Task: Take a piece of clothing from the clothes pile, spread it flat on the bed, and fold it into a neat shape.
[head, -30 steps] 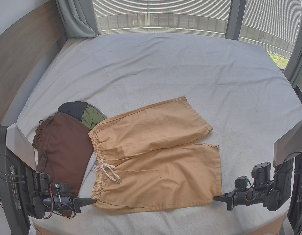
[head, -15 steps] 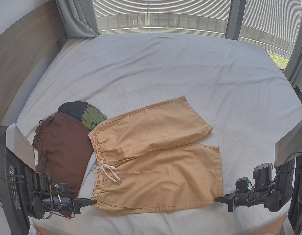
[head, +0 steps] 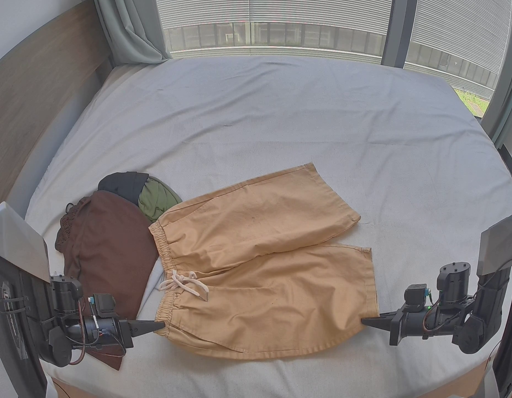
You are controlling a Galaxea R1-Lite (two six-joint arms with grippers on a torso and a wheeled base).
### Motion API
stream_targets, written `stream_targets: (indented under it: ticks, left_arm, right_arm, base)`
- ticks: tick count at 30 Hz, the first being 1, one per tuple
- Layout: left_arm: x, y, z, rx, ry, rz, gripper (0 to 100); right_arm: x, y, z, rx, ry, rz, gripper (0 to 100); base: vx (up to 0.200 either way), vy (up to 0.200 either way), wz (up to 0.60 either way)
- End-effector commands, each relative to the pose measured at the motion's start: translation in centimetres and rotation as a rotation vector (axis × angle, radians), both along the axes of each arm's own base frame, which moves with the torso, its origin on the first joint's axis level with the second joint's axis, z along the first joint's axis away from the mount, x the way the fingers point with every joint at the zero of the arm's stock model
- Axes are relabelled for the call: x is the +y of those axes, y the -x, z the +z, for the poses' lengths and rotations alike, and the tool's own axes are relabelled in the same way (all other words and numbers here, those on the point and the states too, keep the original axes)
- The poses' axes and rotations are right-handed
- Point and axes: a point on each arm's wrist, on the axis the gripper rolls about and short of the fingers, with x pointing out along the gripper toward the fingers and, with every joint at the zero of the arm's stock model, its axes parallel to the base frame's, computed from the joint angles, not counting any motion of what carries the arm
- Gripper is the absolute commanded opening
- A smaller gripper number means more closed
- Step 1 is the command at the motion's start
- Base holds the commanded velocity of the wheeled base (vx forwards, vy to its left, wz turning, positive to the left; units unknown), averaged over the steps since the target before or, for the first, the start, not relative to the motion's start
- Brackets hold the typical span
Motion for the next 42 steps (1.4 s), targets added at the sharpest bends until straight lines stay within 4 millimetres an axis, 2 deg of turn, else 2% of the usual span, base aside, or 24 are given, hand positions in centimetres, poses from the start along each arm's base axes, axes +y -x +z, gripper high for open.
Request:
stream_targets:
  ticks: [1, 22, 26, 42]
  left_arm:
    - [-0.1, -0.5, 0.8, -0.052, -0.002, -0.002, 0]
    - [0.2, -1.8, 1.0, -0.095, 0.001, 0.009, 0]
    - [0.3, -2.9, 1.2, -0.108, 0.021, 0.028, 0]
    - [0.7, -3.9, 1.6, -0.125, 0.033, 0.062, 0]
  right_arm:
    - [0.2, -0.5, 1.3, -0.062, -0.023, -0.001, 0]
    - [0.2, -1.4, 2.7, -0.108, -0.069, -0.025, 0]
    - [0.3, -1.4, 3.2, -0.128, -0.076, -0.023, 0]
    - [0.3, -1.0, 5.4, -0.203, -0.100, -0.020, 0]
  base:
    - [0.000, 0.000, 0.00]
    - [0.000, 0.000, 0.00]
    - [0.000, 0.000, 0.00]
    - [0.000, 0.000, 0.00]
